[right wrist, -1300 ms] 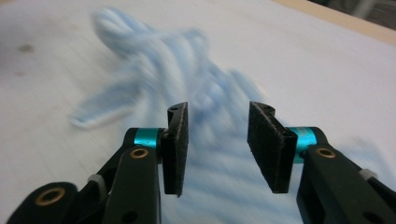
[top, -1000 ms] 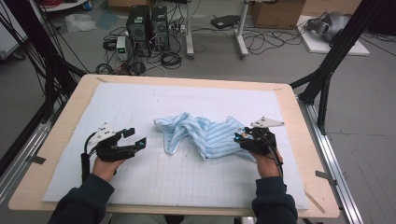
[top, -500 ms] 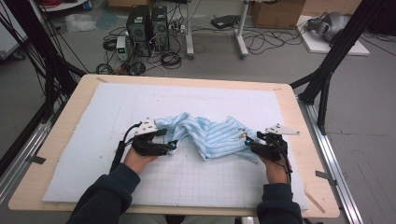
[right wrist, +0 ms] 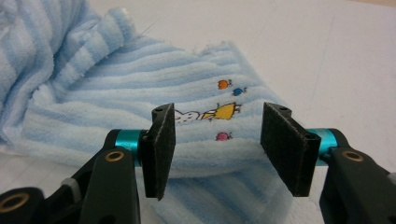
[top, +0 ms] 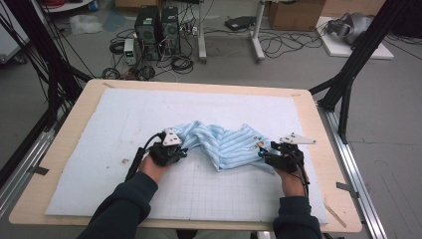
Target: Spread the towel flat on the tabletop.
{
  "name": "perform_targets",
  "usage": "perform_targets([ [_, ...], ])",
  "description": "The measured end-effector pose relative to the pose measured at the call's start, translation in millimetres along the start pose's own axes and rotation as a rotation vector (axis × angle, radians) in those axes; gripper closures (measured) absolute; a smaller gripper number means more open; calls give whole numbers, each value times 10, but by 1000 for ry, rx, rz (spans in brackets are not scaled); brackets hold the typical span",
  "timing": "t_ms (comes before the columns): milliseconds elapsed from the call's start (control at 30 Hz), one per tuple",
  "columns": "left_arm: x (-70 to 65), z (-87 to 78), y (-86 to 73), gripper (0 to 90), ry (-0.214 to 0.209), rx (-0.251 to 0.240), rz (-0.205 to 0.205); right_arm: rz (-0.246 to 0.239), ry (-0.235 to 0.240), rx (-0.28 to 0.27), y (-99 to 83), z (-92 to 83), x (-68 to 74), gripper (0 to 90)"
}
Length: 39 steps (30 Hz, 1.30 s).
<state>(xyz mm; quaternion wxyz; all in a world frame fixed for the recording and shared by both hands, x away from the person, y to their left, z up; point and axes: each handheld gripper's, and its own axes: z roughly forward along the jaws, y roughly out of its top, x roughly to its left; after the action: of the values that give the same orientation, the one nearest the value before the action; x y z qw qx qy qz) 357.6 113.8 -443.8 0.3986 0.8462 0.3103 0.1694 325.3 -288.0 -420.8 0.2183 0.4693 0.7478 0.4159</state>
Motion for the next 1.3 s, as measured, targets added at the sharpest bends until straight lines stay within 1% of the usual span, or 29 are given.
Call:
perform_targets([
  [33,33,-32,-14,839,9,-4,-5,-2,3,4,1,7,10,448],
  [133,214,-203,-101,840,47,-21,-39,-16,13,10,6,32,33,450],
  [300,527,-481,-311,837,110,-46,-122,-32,36,31,29,94,108,451],
  [367,617,-573,-393,836,130,-48,-143,-47,49,36,49,135,154,451],
  [400,659,-612,-425,836,136,-40,-145,-55,53,44,64,162,180,450],
  [500,749,-726,-485,835,160,-51,-160,-89,60,70,107,257,270,448],
  [567,793,-790,-515,835,179,-65,-171,-116,29,96,144,330,331,449],
  [633,841,-839,-547,836,194,-70,-181,-133,21,108,188,408,371,450],
  [700,890,-882,-588,836,204,-77,-196,-156,13,131,225,499,401,456],
  [733,911,-898,-614,836,211,-83,-206,-167,10,150,235,554,409,458],
  [833,956,-929,-696,837,213,-80,-227,-200,9,229,230,724,433,477],
  [867,961,-931,-718,837,212,-81,-231,-191,19,218,235,742,423,502],
  [900,967,-934,-734,837,209,-76,-229,-190,38,226,246,750,408,540],
  [967,973,-933,-744,836,206,-78,-233,-179,84,234,247,739,413,699],
  [1000,975,-934,-742,837,209,-88,-235,-180,95,241,248,727,430,785],
  [1033,977,-937,-740,837,210,-94,-236,-180,105,256,251,711,455,829],
  [1067,982,-944,-741,837,216,-99,-240,-184,120,266,252,697,469,837],
  [1167,1015,-968,-761,835,218,-109,-260,-188,199,318,217,592,550,838],
  [1233,1034,-984,-769,834,218,-117,-269,-226,242,329,163,506,630,839],
  [1300,1046,-996,-770,834,225,-126,-274,-233,294,338,109,429,688,839],
])
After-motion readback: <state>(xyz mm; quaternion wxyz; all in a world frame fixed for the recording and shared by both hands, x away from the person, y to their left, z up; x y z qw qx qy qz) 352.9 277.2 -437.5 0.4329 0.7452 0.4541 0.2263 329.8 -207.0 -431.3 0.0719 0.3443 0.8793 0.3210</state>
